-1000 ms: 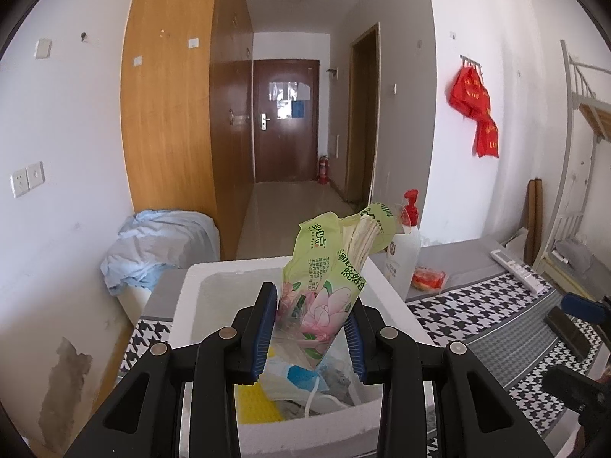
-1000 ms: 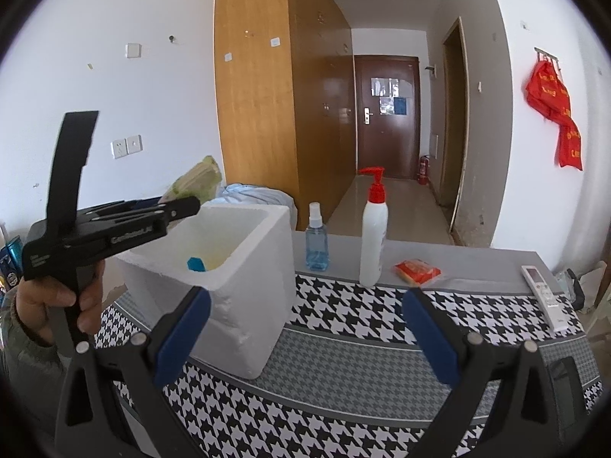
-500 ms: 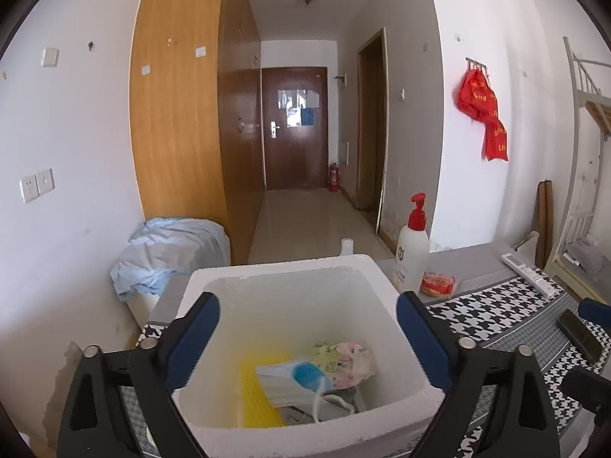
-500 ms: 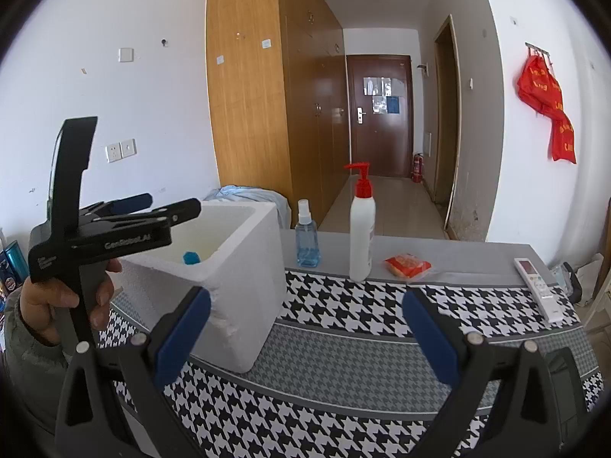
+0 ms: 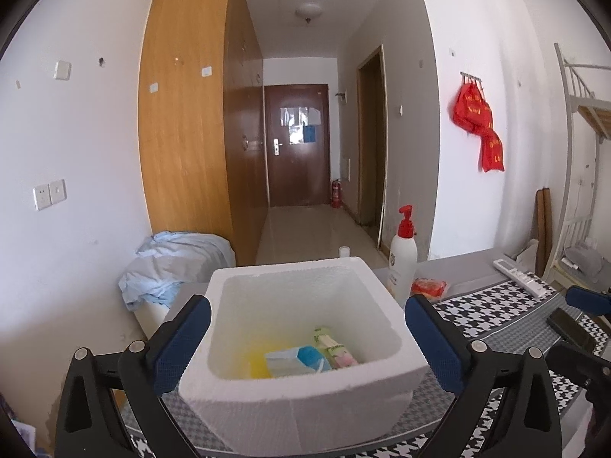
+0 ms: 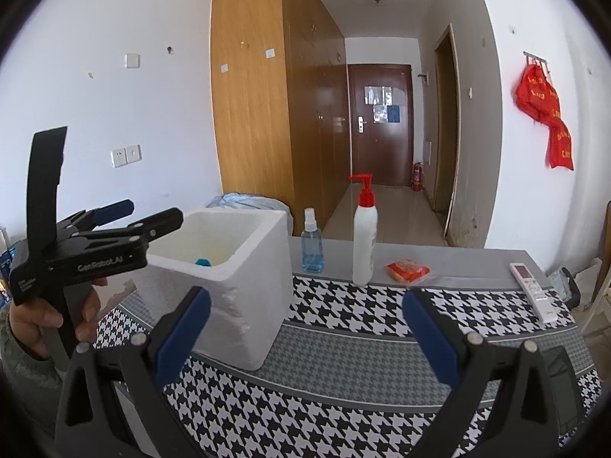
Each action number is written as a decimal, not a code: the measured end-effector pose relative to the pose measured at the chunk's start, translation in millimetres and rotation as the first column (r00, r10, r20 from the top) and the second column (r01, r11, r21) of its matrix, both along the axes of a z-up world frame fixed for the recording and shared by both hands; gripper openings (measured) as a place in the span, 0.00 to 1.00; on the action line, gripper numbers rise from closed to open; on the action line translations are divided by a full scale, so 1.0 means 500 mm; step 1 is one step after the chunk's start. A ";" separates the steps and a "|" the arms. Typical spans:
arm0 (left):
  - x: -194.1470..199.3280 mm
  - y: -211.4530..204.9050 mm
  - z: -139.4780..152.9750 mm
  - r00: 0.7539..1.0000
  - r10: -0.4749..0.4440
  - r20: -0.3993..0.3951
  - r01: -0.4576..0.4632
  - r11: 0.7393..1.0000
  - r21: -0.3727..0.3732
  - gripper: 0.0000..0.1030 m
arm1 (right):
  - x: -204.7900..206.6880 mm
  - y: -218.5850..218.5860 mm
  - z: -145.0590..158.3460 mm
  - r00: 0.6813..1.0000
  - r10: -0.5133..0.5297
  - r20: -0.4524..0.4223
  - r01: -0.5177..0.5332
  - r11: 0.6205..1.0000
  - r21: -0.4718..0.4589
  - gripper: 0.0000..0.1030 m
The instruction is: Organize soft objects
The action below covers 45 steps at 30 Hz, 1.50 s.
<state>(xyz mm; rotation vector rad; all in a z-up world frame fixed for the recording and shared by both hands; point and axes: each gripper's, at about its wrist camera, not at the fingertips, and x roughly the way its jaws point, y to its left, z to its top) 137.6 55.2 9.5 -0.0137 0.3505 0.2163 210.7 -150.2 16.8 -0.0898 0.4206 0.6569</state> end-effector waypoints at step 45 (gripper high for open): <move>-0.214 -0.048 -0.007 0.986 -0.016 0.164 0.014 1.000 0.018 0.99 | -0.166 -0.035 0.009 0.989 -0.026 0.146 0.015 0.997 0.076 0.99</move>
